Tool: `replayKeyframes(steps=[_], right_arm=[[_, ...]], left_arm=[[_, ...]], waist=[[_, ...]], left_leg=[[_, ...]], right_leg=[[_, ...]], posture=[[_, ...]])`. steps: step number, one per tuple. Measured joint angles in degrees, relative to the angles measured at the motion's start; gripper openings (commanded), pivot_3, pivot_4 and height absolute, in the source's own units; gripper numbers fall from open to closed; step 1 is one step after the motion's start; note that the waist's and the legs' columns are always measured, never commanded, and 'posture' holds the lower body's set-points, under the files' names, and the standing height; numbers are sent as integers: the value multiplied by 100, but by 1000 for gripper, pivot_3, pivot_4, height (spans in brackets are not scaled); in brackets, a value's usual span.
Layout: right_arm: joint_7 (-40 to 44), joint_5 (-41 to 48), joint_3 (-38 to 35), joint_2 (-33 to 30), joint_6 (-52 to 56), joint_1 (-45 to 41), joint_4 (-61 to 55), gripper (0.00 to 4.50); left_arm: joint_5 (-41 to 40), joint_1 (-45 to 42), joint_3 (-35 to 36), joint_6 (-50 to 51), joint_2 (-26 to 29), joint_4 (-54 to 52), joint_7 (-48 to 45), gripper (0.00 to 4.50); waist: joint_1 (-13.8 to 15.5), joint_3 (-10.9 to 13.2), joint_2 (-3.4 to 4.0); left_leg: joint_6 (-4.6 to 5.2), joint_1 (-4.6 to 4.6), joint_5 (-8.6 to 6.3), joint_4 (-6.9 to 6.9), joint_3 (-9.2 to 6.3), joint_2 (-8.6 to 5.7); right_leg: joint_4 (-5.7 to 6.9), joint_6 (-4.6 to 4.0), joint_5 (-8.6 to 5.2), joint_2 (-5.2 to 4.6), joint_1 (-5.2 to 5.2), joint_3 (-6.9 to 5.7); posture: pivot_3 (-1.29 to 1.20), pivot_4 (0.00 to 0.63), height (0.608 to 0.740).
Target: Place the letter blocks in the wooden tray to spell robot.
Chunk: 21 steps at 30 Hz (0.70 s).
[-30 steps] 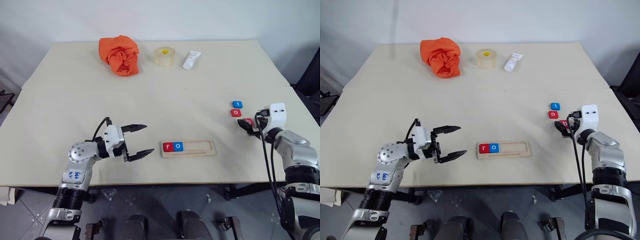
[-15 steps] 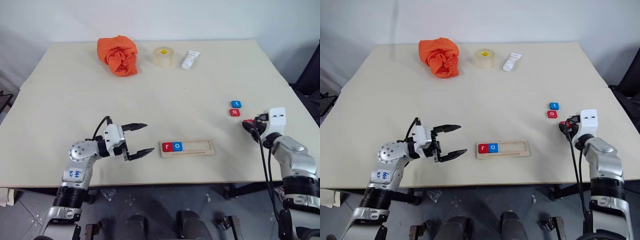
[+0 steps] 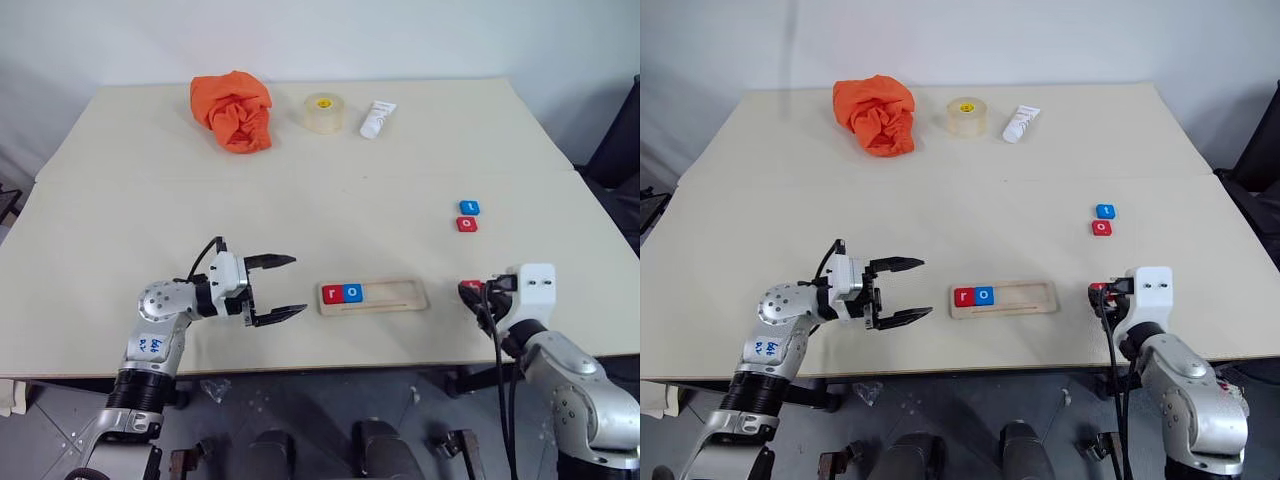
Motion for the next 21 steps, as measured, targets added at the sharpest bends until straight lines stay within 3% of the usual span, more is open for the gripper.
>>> replayKeyframes(steps=[1,10,15,21], right_arm=[[-32,0,-1,11,11,-4,0,1479],[160,29,-2,-81,-49,-22,17,4472],[1223,192,-2,-1260,-139,-66,83,4472],[3113,176,361,-2958,-755,-465,952,4472]], left_arm=[[0,-49,0,-22,-3,32,1,4500],[1,-126,-12,-84,-21,86,6,4500],[1,-121,-10,-84,-20,85,35,4500],[2,-120,-13,-92,-68,88,93,4500]], waist=[[1,0,0],[-4,0,0],[2,0,-1],[-6,3,-5]], left_leg=[[0,0,0,-1,-1,0],[-1,2,2,-21,1,-1],[6,4,2,-24,4,-4],[14,12,1,-27,16,-3]], right_leg=[[0,0,0,0,0,0],[-5,0,0,0,-5,-2],[-12,0,0,0,-1,-7],[-16,0,0,2,3,-14]], posture=[[0,150,740],[0,150,740],[0,150,740],[0,150,740]])
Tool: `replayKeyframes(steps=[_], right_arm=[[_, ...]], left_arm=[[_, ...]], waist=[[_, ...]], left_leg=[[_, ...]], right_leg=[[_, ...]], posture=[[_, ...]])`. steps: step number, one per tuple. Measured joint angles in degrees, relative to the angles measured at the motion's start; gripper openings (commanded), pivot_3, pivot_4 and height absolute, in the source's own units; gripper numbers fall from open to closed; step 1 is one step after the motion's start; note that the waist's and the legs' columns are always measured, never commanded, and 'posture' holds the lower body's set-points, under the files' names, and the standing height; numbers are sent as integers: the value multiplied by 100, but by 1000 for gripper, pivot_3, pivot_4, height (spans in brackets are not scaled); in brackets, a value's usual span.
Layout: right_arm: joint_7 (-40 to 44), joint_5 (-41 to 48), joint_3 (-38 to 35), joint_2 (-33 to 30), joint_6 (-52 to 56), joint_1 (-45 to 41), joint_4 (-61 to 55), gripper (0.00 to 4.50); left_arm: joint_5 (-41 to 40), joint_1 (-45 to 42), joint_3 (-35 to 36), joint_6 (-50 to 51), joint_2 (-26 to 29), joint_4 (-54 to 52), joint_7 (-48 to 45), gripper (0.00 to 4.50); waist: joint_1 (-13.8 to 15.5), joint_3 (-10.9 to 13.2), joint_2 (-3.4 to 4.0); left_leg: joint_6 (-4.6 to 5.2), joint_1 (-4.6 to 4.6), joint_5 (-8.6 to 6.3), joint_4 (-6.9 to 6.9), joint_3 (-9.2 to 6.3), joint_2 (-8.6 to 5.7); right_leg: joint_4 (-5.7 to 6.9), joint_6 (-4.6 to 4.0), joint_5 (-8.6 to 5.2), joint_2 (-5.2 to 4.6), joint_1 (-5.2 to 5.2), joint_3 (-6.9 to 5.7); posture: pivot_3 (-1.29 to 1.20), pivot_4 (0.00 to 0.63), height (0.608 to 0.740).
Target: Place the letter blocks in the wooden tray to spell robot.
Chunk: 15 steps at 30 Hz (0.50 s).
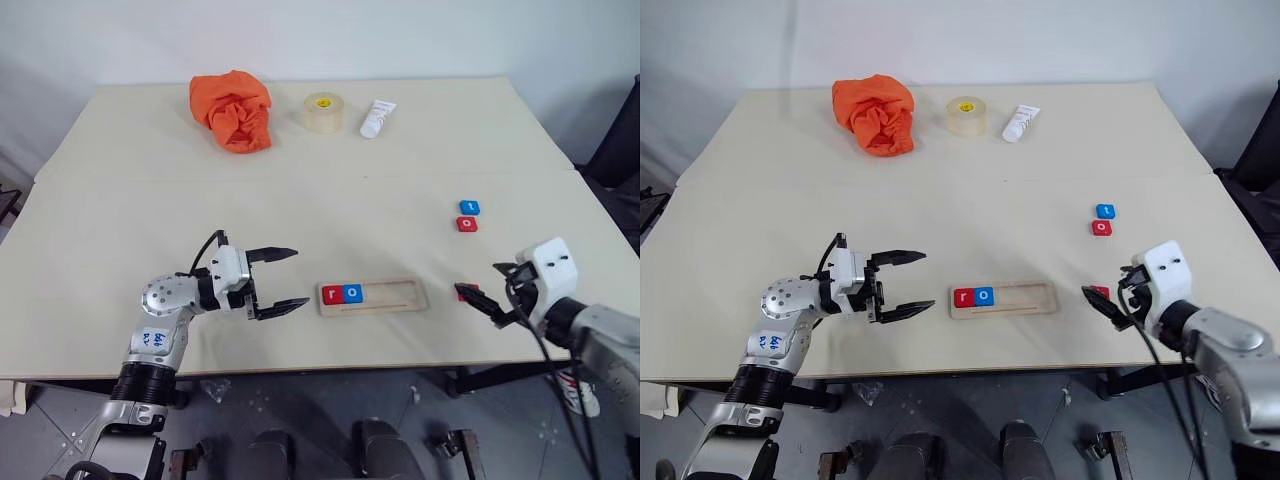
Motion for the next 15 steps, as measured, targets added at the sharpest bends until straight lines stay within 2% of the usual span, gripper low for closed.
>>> replayKeyframes(steps=[1,4,10,15], right_arm=[[431,-81,218,-360,-216,-146,302,4472],[1343,-377,660,-854,-875,-596,1114,4472],[2568,-1019,1615,-1023,-1956,-1395,2437,4472],[2916,-1442,2035,-937,-2397,-1770,3029,4472]], left_arm=[[1,2,-2,-5,-12,2,9,4500],[1,13,0,-19,-22,3,21,4500],[1,190,9,-56,-43,-45,163,4500],[1,371,15,-54,-39,-259,301,4500]], waist=[[1,0,0],[4,1,-2],[2,1,-2],[11,1,-2]], left_leg=[[2,1,0,-1,3,0],[0,3,1,-1,3,1],[-5,4,4,-1,4,1],[-7,3,5,0,3,2]], right_leg=[[-2,0,0,0,1,-2],[-4,0,0,0,3,-4],[-4,0,0,-4,0,-3],[-5,0,0,-7,0,-1]], posture=[[0,150,740],[0,150,740],[0,150,740],[0,150,740]])
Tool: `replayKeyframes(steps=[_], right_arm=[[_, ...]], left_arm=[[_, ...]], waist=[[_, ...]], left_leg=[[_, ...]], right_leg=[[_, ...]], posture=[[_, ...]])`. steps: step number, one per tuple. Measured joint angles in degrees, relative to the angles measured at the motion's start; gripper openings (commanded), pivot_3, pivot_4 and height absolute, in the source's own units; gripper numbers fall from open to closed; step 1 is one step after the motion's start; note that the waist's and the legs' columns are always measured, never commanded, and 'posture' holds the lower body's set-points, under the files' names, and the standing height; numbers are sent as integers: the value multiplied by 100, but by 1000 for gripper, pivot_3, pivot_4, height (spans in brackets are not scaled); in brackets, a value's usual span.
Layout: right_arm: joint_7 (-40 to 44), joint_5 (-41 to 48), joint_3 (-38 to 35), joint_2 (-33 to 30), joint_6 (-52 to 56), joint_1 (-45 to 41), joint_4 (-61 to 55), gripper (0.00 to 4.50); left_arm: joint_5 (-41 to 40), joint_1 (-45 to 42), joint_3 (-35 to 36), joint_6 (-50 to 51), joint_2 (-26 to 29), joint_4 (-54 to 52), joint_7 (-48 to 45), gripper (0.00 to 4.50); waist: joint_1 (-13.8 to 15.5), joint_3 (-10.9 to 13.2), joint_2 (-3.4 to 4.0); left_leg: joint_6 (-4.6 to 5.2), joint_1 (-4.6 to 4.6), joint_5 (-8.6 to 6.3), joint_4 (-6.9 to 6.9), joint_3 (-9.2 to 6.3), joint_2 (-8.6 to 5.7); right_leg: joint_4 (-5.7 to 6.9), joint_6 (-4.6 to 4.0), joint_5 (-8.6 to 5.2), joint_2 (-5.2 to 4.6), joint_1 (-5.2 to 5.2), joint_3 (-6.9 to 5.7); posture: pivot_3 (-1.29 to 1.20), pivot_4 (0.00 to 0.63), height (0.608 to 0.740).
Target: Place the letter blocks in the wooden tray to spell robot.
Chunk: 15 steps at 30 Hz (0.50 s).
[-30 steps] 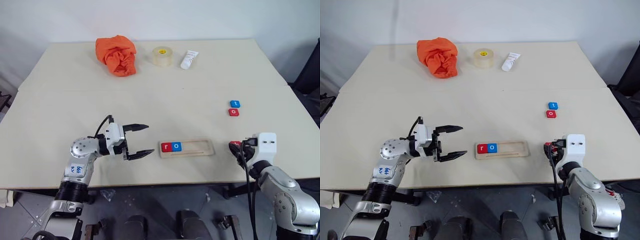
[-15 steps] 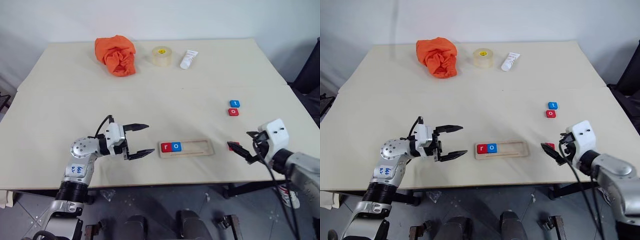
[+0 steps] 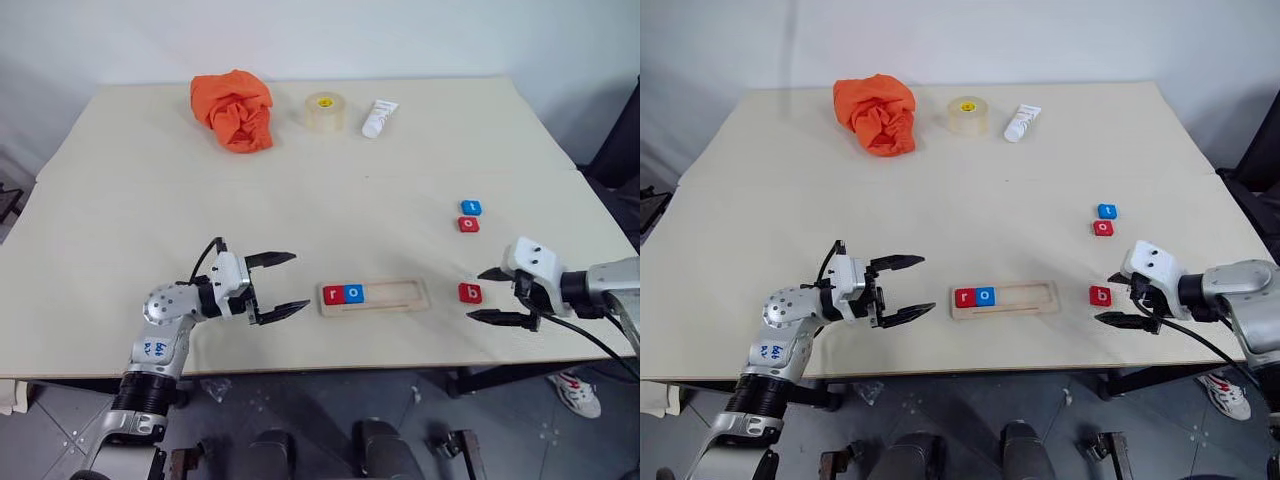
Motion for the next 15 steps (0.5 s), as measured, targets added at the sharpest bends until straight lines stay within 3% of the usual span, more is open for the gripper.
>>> replayKeyframes(steps=[3,10,15], right_arm=[[64,-161,130,151,-179,-148,239,3841],[172,-308,188,311,-264,-425,530,1522],[145,-428,191,314,-241,-572,598,1461]], left_arm=[[0,109,9,10,14,-94,67,4500],[0,112,8,51,25,-195,153,4500],[0,112,9,56,39,-195,160,4500]], waist=[[1,0,0],[-2,0,-1],[2,0,-1]], left_leg=[[-2,0,1,0,-1,0],[-6,1,3,7,1,1],[-6,0,3,4,1,1]], right_leg=[[0,0,0,1,1,-1],[0,0,0,1,3,-2],[1,-1,0,0,1,-2]], posture=[[0,150,740],[0,150,740],[0,150,740]])
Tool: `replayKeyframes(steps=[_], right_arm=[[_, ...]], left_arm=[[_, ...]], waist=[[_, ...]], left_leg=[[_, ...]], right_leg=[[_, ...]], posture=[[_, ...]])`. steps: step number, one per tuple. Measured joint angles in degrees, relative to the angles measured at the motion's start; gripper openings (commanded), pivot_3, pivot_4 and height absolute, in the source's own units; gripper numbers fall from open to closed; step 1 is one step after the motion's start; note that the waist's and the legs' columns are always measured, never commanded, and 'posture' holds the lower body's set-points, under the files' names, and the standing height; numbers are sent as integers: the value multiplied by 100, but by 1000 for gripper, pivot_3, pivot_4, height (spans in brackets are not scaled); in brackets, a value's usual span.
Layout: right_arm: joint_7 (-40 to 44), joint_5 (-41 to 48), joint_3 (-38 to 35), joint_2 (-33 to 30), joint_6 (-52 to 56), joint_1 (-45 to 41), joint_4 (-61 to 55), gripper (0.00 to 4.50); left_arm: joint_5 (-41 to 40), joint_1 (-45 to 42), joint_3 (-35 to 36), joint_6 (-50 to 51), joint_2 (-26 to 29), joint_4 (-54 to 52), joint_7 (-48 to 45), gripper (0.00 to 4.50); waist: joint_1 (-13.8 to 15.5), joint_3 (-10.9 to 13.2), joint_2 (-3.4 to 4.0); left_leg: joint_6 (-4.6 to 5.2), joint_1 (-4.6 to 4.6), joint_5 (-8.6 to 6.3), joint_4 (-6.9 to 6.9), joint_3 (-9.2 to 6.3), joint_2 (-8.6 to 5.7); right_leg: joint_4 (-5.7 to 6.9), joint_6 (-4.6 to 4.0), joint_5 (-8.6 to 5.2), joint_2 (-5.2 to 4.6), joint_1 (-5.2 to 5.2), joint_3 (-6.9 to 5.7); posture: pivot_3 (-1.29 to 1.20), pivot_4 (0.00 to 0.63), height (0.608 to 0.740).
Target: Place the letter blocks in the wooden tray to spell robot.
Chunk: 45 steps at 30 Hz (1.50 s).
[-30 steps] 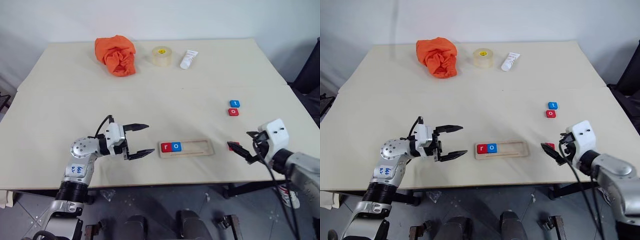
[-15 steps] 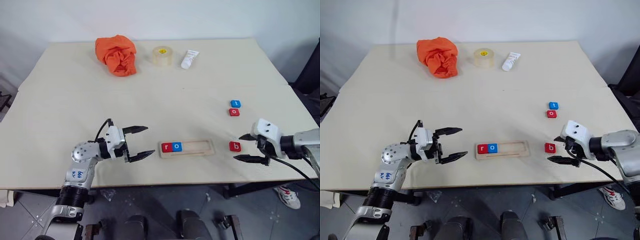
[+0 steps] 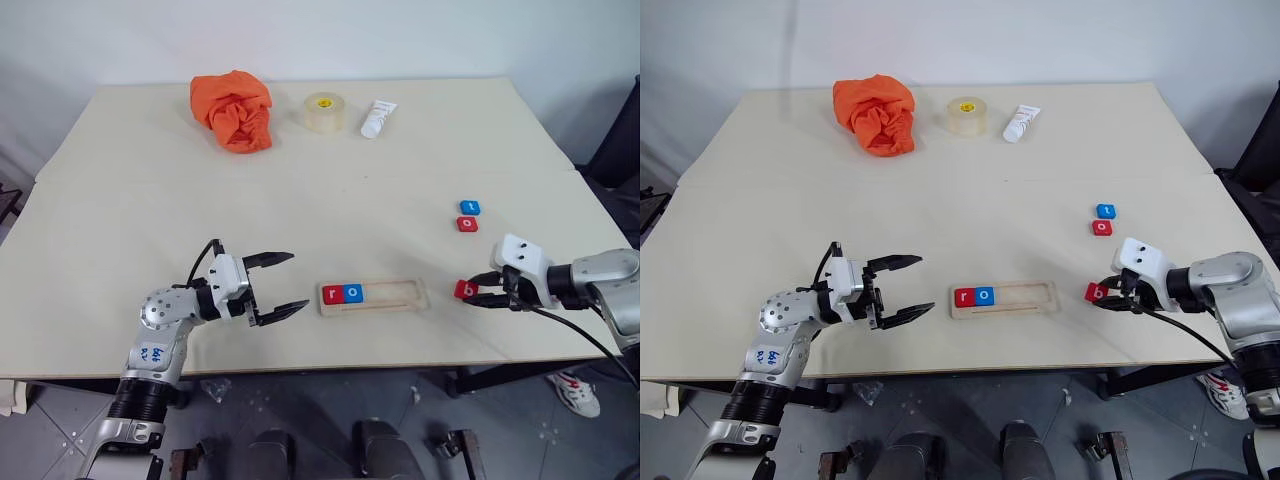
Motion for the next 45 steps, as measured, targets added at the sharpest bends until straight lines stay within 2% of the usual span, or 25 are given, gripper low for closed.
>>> replayKeyframes(steps=[4,8,15,25,34,44,45], right_arm=[[-3,-21,1,82,603,-428,-491,1461],[285,94,343,98,1479,-897,-1456,1461],[432,293,1007,574,2146,-1035,-2424,1461],[477,-213,1761,1011,1534,-1431,-1815,1461],[637,-560,1896,1343,1020,-1784,-1084,1461],[876,-612,1897,1441,942,-1847,-974,1461],[887,-615,1897,1443,945,-1847,-975,1811]], left_arm=[[-1,-4,0,1,13,0,-12,4500],[-1,-9,-7,12,17,0,-60,4500],[-6,-3,-49,72,51,1,-306,4500],[-20,154,-82,123,244,-2,-654,4500],[-38,207,-78,122,293,-86,-788,4500],[-38,224,-66,116,294,-90,-692,4500],[-38,227,-65,115,294,-90,-677,4500]], waist=[[-33,0,3],[-3,0,3],[77,1,3],[116,1,3],[111,0,3],[110,0,3],[110,0,3]], left_leg=[[-3,0,1,-4,5,3],[-7,-2,1,-5,-7,7],[-4,-12,-5,-5,-9,2],[-5,-15,-5,-5,-10,3],[-5,-16,-5,-5,-12,3],[-6,-16,-6,-5,-13,3],[-6,-16,-6,-5,-14,3]], right_leg=[[3,0,0,3,-9,1],[3,-2,1,2,-8,1],[-6,-2,1,-3,-14,-6],[-10,-2,1,-4,-17,-28],[-9,-2,1,-4,-18,-35],[-9,-3,1,-4,-18,-37],[-9,-3,1,-4,-18,-37]], posture=[[0,150,740],[0,150,740],[0,150,740],[0,150,740],[0,150,740],[0,150,740],[0,150,740]])
